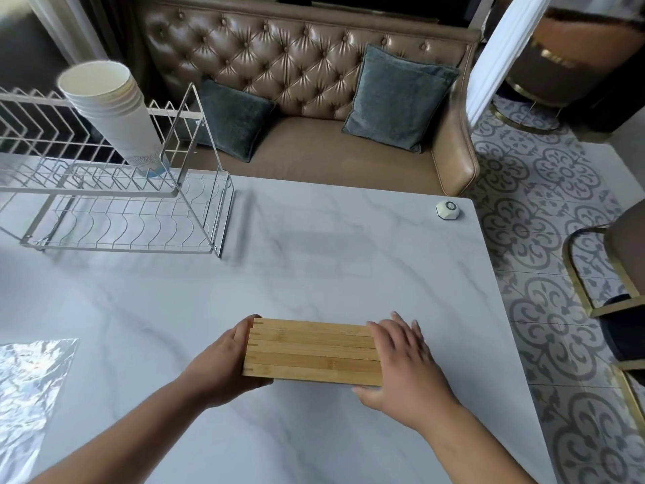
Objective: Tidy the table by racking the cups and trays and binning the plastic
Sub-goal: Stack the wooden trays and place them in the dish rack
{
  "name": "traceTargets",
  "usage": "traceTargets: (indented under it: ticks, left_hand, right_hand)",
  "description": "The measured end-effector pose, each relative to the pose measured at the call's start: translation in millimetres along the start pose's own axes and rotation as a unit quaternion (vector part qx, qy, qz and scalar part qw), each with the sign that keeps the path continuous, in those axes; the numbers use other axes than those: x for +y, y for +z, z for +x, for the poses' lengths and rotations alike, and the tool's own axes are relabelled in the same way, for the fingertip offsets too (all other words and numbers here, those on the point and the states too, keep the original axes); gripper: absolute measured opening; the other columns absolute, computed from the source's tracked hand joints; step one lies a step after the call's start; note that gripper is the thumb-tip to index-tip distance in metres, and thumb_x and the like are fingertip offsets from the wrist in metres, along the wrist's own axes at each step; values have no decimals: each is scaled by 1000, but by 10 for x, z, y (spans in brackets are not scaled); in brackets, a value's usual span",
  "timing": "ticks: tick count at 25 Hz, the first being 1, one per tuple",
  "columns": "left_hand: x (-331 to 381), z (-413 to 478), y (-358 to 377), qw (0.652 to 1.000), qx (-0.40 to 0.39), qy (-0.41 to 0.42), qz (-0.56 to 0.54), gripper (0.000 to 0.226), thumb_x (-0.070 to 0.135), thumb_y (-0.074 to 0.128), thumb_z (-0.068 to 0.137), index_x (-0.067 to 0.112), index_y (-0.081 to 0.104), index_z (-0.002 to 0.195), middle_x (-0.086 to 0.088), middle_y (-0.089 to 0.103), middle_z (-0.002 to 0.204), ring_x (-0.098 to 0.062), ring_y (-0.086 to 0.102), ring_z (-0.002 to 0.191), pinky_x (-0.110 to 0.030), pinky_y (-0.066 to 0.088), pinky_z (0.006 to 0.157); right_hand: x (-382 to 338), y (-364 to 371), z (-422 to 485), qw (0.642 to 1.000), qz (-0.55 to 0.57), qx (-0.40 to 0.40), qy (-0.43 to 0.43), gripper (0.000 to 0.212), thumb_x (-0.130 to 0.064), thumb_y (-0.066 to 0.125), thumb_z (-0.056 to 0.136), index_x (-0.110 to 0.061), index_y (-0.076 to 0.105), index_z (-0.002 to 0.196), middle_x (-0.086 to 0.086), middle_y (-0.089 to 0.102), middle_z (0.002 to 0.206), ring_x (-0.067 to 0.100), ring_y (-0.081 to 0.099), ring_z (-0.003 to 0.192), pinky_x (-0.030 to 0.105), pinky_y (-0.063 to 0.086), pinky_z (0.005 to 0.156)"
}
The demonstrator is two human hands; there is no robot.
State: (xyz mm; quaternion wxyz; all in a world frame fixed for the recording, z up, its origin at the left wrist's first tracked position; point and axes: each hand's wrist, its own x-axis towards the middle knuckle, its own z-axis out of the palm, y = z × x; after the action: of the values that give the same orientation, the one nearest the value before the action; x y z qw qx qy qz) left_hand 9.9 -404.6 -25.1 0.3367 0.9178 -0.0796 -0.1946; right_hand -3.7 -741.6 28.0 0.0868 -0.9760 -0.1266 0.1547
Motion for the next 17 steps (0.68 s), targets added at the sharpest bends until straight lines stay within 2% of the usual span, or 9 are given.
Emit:
traceTargets:
  ticks: [4,7,9,12,17]
  left_hand:
    - [-12,0,3,1000,-8,-2,7,84,55,80,65,40,32,132,27,56,110,0,58,93,-13,45,64]
    - [-36,-12,16,1000,-12,-14,5,85,53,80,68,38,30,134,17,60,114,-9,61,97,-27,54,72]
    - [-35,-34,40,1000,-11,-10,15,82,50,78,71,35,29,135,13,61,115,-13,61,98,-34,56,75]
    - [-41,-64,63,1000,-9,0,19,77,48,75,74,32,28,133,10,61,113,-17,61,95,-38,57,75]
    - [-68,-28,78,1000,-15,1,25,86,46,77,75,28,25,141,6,61,127,-23,62,108,-43,56,83]
  right_hand:
    - [-591,4,331,996,-74,-42,-25,104,-60,68,76,-18,18,156,11,37,147,36,19,152,58,1,127]
    - [-842,79,427,993,-104,-52,-16,100,-44,74,76,-16,17,153,13,38,139,37,36,134,61,7,125]
    - [-896,148,407,990,-135,-50,-5,99,-37,72,76,-15,14,153,14,37,138,38,38,129,62,7,123]
    - [-923,207,377,988,-149,-51,10,99,-37,70,77,-15,11,154,14,35,140,38,35,129,62,5,123]
    - [-966,153,426,983,-168,-71,20,105,-51,71,81,-15,7,155,15,32,144,39,32,134,61,5,124]
